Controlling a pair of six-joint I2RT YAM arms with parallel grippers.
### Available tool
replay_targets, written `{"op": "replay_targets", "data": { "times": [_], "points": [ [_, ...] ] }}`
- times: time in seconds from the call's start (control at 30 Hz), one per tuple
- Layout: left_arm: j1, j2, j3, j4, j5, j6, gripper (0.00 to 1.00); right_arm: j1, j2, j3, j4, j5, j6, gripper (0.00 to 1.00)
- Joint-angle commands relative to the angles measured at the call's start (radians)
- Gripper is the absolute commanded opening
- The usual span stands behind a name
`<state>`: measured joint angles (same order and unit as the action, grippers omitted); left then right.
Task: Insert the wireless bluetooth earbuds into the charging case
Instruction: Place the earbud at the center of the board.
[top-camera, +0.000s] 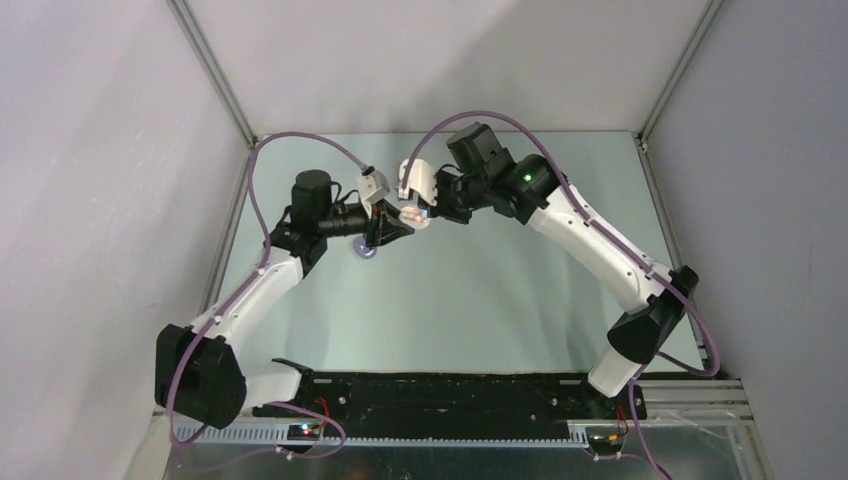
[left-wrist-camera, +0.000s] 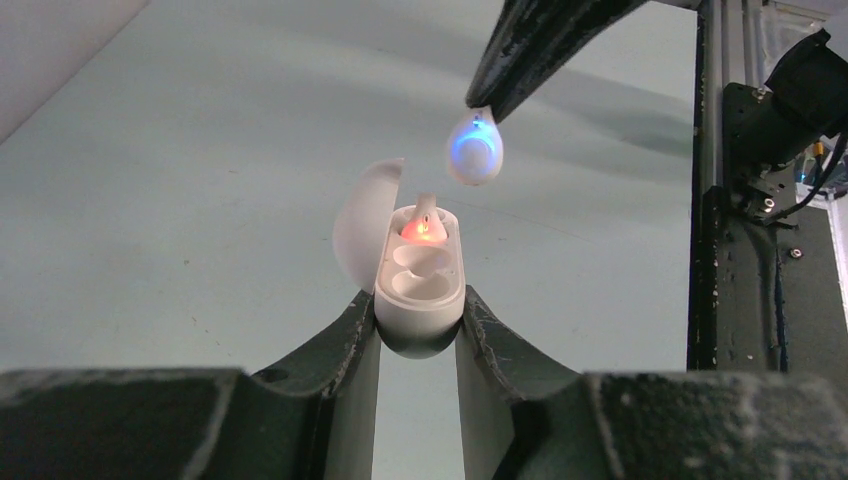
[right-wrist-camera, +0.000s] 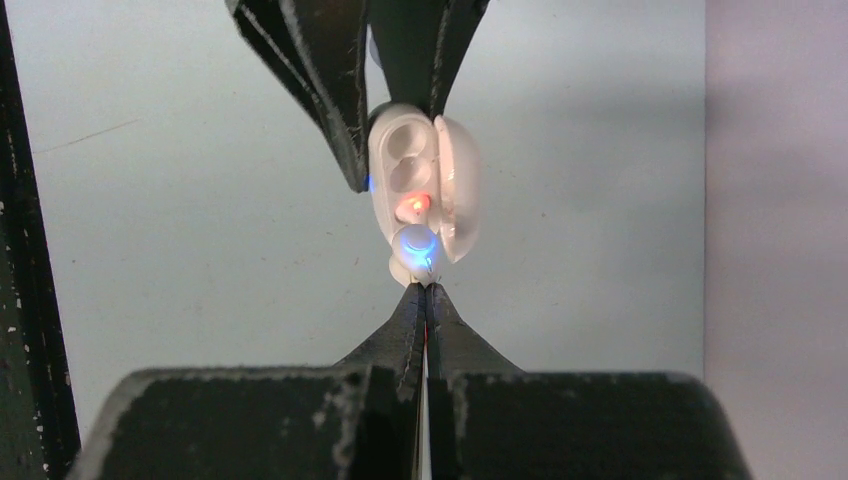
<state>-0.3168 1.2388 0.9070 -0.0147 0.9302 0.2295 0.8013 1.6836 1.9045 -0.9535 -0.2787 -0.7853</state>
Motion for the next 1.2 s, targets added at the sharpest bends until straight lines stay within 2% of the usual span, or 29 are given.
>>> {"op": "replay_targets", "data": {
  "times": [0.0, 0.07, 0.2, 0.33, 0.4, 0.47, 0.63, 0.77, 1.0, 1.17],
  "points": [
    [-0.005, -0.024, 0.064, -0.064, 0.003, 0.087, 0.00, -0.003, -0.100, -0.070, 0.106, -0.009, -0.030, 0.00],
    [-0.005, -0.025, 0.071, -0.119, -0.039, 0.125, 0.00, -0.027, -0.122, -0.087, 0.059, -0.031, 0.004, 0.00],
    [-0.004, -0.067, 0.038, -0.162, -0.139, 0.156, 0.00, -0.155, -0.151, -0.158, -0.031, -0.125, 0.214, 0.00],
    [0.000, -0.112, -0.004, -0.171, -0.180, 0.144, 0.00, -0.338, -0.184, -0.367, 0.028, -0.176, 0.704, 0.00],
    [0.001, -0.123, -0.010, -0.186, -0.184, 0.140, 0.00, -0.438, -0.171, -0.486, 0.047, -0.192, 0.896, 0.00],
    [0.001, -0.134, -0.011, -0.204, -0.189, 0.133, 0.00, -0.527, -0.136, -0.578, 0.054, -0.207, 0.998, 0.00],
    [-0.001, -0.153, -0.011, -0.242, -0.215, 0.133, 0.00, -0.647, 0.009, -0.628, 0.043, -0.099, 1.086, 0.00],
    [-0.003, -0.156, 0.006, -0.289, -0.238, 0.136, 0.00, -0.667, 0.105, -0.634, 0.062, -0.041, 1.182, 0.00],
    [-0.033, -0.147, 0.044, -0.390, -0.282, 0.182, 0.00, -0.675, 0.206, -0.634, 0.106, -0.119, 1.299, 0.00],
    [-0.055, -0.138, 0.047, -0.399, -0.276, 0.193, 0.00, -0.643, 0.236, -0.636, 0.148, -0.168, 1.345, 0.01]
  ]
}}
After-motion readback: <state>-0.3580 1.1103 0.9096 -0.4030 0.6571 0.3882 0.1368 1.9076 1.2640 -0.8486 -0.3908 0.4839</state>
